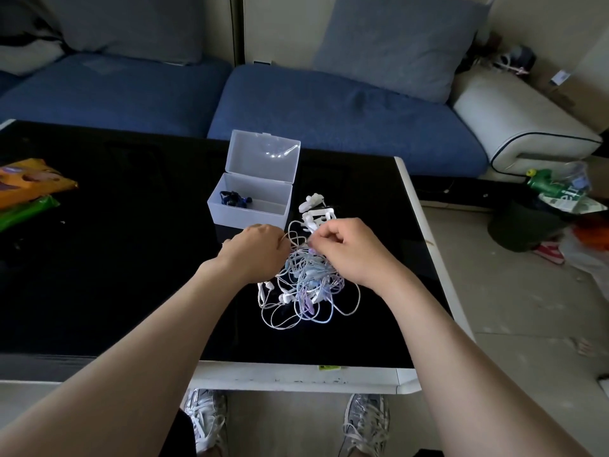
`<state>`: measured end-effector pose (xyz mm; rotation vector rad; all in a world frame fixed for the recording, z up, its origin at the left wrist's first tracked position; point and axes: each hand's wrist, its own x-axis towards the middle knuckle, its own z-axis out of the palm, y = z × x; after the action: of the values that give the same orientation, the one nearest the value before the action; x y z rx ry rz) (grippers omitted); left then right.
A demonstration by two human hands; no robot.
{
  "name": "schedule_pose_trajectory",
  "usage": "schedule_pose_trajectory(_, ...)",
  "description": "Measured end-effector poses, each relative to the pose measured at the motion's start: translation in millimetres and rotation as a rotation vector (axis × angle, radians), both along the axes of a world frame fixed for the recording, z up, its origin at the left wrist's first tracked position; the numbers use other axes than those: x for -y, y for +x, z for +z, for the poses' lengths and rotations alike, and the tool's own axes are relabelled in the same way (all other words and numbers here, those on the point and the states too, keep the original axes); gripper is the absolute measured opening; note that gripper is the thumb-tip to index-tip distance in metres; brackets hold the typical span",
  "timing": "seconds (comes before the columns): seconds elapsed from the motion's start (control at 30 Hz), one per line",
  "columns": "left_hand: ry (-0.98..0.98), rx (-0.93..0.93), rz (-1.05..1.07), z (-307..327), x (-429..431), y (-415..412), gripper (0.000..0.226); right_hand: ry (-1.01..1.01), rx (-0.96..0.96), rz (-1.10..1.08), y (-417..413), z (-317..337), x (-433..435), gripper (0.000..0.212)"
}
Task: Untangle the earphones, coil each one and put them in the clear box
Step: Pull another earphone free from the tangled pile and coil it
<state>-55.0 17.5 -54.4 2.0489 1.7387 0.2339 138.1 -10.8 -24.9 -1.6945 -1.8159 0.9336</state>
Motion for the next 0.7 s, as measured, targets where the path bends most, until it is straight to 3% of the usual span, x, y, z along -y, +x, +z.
schedule_pose_trajectory(0.13, 0.065, -0.048, 0.042, 8.2, 1.3, -5.4, 0.038, 0.03, -0.391, -0.227, -9.5, 11.3, 1.8, 0.018)
schedule_pose_trajectory(0.27, 0.029, -0.244, 0.148, 11.5, 5.0, -15.4, 0.019, -0.098, -1.059, -0.459, -11.2, 33.5, -1.3, 0.022)
schedule_pose_trajectory(0.33, -0.009, -0.302, 0.231, 15.3, 7.5, -19.6, 0.006, -0.099, -1.163, -0.519, -7.8, 36.9, 0.9, 0.019)
schedule_pose_trajectory(0.4, -0.033, -0.348, 0.307, 20.7, 8.1, -23.8, 0.009, -0.047, -0.998, -0.54, -4.0, 32.5, 0.9, 0.015)
schedule_pose_trajectory(0.53, -0.034, -0.378, 0.395, 18.3, 6.5, -28.7, 0.039, 0.042, -0.245, -0.382, 0.5, 23.1, 6.6, 0.018)
schedule_pose_trajectory(0.63, 0.065, -0.381, 0.267, 14.9, 6.7, -26.4, 0.051, 0.129, 0.231, -0.221, 0.2, 12.7, 11.4, 0.005)
schedule_pose_trajectory(0.7, 0.139, -0.287, 0.111, 13.4, 4.0, -23.9, 0.05, 0.146, 0.396, -0.173, 2.2, 1.5, 8.8, 0.027)
